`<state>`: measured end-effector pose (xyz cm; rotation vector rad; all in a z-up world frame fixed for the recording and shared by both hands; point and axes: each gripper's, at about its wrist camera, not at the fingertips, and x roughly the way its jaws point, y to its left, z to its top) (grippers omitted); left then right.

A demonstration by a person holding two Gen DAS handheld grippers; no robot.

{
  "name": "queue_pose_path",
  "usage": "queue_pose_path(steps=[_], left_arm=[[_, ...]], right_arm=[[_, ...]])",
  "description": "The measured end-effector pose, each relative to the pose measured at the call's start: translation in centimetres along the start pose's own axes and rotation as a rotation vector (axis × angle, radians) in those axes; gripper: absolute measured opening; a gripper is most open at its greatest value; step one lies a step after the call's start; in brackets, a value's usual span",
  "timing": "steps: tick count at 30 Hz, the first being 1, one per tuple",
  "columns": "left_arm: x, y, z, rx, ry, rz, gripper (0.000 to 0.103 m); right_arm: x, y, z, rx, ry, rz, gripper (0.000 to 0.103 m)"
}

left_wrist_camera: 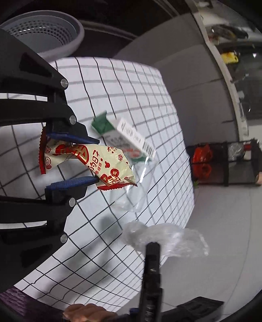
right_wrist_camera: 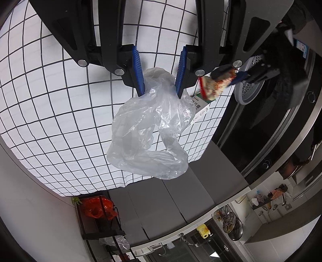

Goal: Collect trash
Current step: 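Grasp the red-and-white snack wrapper with the left tool while the right tool holds the bag, then carry the snack wrapper and plastic bag over the wastebasket with both tools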

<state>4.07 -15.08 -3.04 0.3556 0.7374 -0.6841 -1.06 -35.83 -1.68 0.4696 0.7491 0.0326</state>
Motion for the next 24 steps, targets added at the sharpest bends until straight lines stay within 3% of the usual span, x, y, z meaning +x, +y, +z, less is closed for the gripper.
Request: queue_pose_path(steps=[6,8,12,19,24], left_arm=[[-5.3,2.7,-0.7,-0.074,-0.086,0.074,0.031],[-6.8,3.8,-0.8,-0.097,-0.105,0.101,0.021],[-9.7,6.6,-1.8,-0.137,-0.14,0.159,0.022],[-11.5,11.1,-4.1,-0.236,-0.139,0.203,0.022],[-10.9,12.3,-5.8,-0.296,-0.086,0.212,0.022]], right_arm=[[-0.1,3.2,-0.8,-0.062,0.003,0.014,0.03],[-0.1,4.5,-1.2,-0.083,0.005,0.02,0.03],[0.5,8.2,-1.9,-0.112,0.009,0.062,0.03],[3.0,14.7,-3.4,-0.161,0.051,0.149,0.03],[3.4,16.1,-3.9,-0.179,0.056,0.144,0.03]])
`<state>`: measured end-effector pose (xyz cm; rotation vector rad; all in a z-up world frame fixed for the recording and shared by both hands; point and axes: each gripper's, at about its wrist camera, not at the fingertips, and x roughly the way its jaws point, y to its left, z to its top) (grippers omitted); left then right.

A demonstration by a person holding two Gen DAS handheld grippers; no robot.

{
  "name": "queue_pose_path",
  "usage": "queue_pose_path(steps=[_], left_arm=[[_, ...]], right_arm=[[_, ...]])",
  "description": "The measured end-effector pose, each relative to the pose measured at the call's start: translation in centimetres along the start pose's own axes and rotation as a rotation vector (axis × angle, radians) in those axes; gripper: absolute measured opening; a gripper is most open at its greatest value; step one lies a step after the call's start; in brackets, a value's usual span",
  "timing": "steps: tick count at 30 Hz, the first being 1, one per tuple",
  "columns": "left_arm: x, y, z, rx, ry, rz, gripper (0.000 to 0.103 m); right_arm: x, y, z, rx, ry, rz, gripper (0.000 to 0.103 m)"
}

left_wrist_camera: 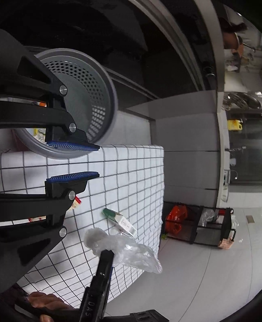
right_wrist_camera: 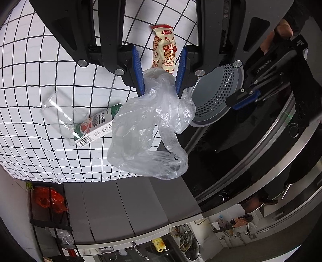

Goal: Collect trash
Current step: 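Carry the snack wrapper and plastic bag over the wastebasket with both tools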

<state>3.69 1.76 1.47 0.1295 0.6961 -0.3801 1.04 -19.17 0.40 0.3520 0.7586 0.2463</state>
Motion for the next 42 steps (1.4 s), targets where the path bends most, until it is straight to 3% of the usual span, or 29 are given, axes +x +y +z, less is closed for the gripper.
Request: queue_pose_path(steps=[5,9,12,13,14,17,20,30,31,33,35,36,38,42], left_arm=[[1.0,-0.3,-2.1,-0.048,0.098,-0.016,0.022],[1.6,-1.5,-3.2,-0.053,0.137,-0.027,0.028],[1.5,-2.7,-3.7,-0.05,0.143,-0.029,0.046],[1.6,-3.1,-3.8,-0.051,0.142,-0.029,0.058],[1.6,-3.6,-4.0,-0.054,0.137,-0.029,0.064],[2.1,-4.9,-4.2,-0.054,0.154,-0.031,0.065],[3.2,-6.1,-4.7,-0.073,0.188,-0.022,0.072],[7.0,-8.9,-6.1,-0.113,0.281,0.039,0.072],[7.2,-9.0,-6.3,-0.114,0.288,0.045,0.071],[7.6,-9.3,-6.6,-0.108,0.303,0.043,0.057],[7.9,-9.4,-6.8,-0.107,0.317,0.035,0.029],[8.0,-9.3,-6.9,-0.112,0.324,0.025,0.022],[7.6,-9.0,-6.7,-0.118,0.312,0.022,0.017],[5.7,-7.9,-5.5,-0.111,0.27,0.028,0.017]], right_arm=[[-0.2,-0.2,-0.5,0.005,0.007,-0.029,0.03],[-0.8,-1.2,-1.4,0.009,0.006,-0.06,0.03],[-1.4,-2.2,-1.9,0.025,0.001,-0.069,0.03],[-1.6,-2.6,-2.0,0.029,-0.002,-0.071,0.03],[-1.8,-2.9,-2.1,0.034,-0.007,-0.073,0.03],[-2.5,-3.7,-2.3,0.048,-0.022,-0.077,0.03],[-3.1,-4.5,-2.3,0.067,-0.035,-0.069,0.03],[-4.3,-5.7,-2.4,0.1,-0.059,-0.048,0.03],[-4.3,-5.8,-2.5,0.1,-0.06,-0.048,0.03],[-4.3,-5.7,-2.6,0.1,-0.06,-0.048,0.03],[-4.3,-5.7,-2.7,0.098,-0.057,-0.048,0.03],[-4.2,-5.6,-2.7,0.096,-0.054,-0.048,0.03],[-3.9,-5.3,-2.8,0.091,-0.048,-0.049,0.03],[-3.6,-4.8,-2.6,0.076,-0.04,-0.049,0.03]])
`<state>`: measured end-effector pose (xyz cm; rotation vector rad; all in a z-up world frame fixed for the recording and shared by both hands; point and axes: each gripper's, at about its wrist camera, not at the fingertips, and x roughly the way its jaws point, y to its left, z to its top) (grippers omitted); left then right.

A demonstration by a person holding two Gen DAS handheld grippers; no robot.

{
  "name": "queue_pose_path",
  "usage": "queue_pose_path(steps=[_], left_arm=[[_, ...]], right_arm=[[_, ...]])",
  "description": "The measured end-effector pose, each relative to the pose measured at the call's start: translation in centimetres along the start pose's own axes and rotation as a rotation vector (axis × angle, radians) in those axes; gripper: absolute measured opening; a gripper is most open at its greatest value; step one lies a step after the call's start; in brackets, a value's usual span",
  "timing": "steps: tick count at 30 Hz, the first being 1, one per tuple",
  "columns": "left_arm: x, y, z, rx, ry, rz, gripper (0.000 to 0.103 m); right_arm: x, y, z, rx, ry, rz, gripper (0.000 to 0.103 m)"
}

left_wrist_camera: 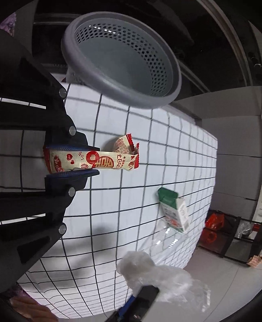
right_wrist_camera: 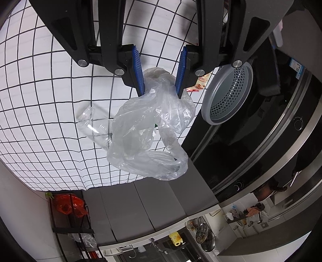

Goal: Collect trash
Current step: 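Carry the snack wrapper and plastic bag over the wastebasket with both tools, then open both tools to drop the wrapper and bag into the wastebasket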

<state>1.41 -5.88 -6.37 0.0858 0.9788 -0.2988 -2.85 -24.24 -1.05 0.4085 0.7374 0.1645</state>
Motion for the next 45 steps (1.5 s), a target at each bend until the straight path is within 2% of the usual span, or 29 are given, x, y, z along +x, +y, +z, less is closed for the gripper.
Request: queue_pose_path(steps=[5,10,15,19,25,33,45], left_arm=[[-3.3,3.3,1.9,-0.001,-0.077,0.048,0.017],[-5.7,8.4,4.4,-0.031,-0.162,0.142,0.017],[-6.4,12.8,5.9,-0.069,-0.195,0.224,0.017],[-6.4,15.3,6.2,-0.091,-0.213,0.26,0.017],[-5.4,18.1,6.2,-0.119,-0.179,0.269,0.017],[-3.6,19.5,6.1,-0.136,-0.113,0.23,0.017],[-2.4,21.7,5.8,-0.209,-0.056,0.213,0.019]], right_arm=[[0.9,1.5,0.3,-0.025,0.017,0.007,0.03],[2.7,4.6,0.5,-0.079,0.04,0.023,0.03],[5.5,8.2,0.9,-0.117,0.064,0.067,0.03],[8.2,11.8,1.2,-0.156,0.083,0.108,0.03],[11.8,15.8,1.4,-0.21,0.125,0.152,0.03],[16.0,19.0,1.4,-0.268,0.203,0.169,0.03],[18.3,19.5,1.3,-0.298,0.263,0.181,0.03]])
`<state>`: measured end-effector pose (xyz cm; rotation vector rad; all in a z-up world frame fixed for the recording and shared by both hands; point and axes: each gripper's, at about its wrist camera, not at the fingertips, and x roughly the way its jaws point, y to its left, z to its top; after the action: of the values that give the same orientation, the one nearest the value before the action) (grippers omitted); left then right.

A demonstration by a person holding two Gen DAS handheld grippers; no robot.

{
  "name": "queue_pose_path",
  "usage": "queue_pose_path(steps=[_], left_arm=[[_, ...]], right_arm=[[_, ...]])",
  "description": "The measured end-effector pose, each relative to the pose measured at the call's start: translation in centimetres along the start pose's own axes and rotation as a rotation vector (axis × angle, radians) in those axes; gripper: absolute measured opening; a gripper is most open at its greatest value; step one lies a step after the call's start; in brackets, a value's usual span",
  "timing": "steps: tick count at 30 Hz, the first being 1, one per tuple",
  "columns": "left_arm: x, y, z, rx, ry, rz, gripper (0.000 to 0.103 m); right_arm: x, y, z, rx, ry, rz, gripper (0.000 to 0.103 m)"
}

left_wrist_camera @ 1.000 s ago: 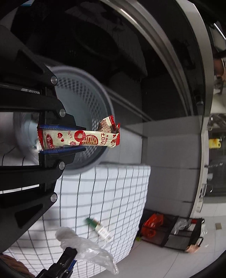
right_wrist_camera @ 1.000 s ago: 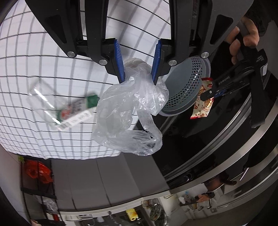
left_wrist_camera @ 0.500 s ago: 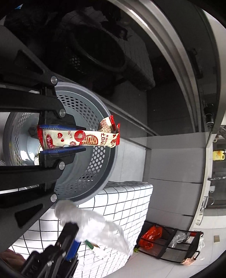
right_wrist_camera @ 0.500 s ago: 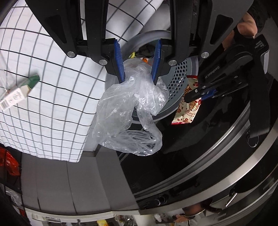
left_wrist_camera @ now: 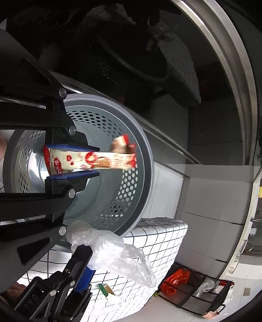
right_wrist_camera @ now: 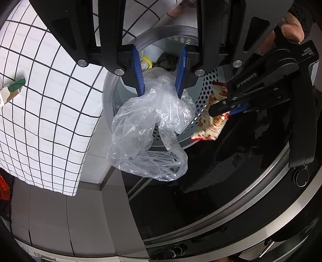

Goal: Collect trash
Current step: 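Open both tools to drop the wrapper and bag into the wastebasket, then move both tools back over the table toward the milk carton and cup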

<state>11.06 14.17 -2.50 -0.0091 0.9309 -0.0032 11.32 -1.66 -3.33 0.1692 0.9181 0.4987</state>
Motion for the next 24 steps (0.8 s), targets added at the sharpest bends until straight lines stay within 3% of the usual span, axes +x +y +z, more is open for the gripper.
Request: queue_pose_path(steps=[2,5,7,24], left_arm=[[-0.1,0.3,0.0,-0.01,-0.003,-0.004,0.029],[-0.3,0.5,0.0,-0.027,-0.008,-0.009,0.051],[-0.4,0.6,-0.1,-0.026,-0.017,-0.002,0.055],[-0.8,-0.3,-0.2,0.009,-0.04,0.011,0.06]], right_arm=[[0.1,0.2,0.6,-0.005,0.0,0.0,0.032],[0.4,-0.3,0.6,-0.007,-0.002,0.0,0.052],[0.1,-0.6,0.5,-0.006,-0.014,-0.005,0.053],[-0.3,-0.9,-0.7,0.024,-0.024,-0.012,0.053]])
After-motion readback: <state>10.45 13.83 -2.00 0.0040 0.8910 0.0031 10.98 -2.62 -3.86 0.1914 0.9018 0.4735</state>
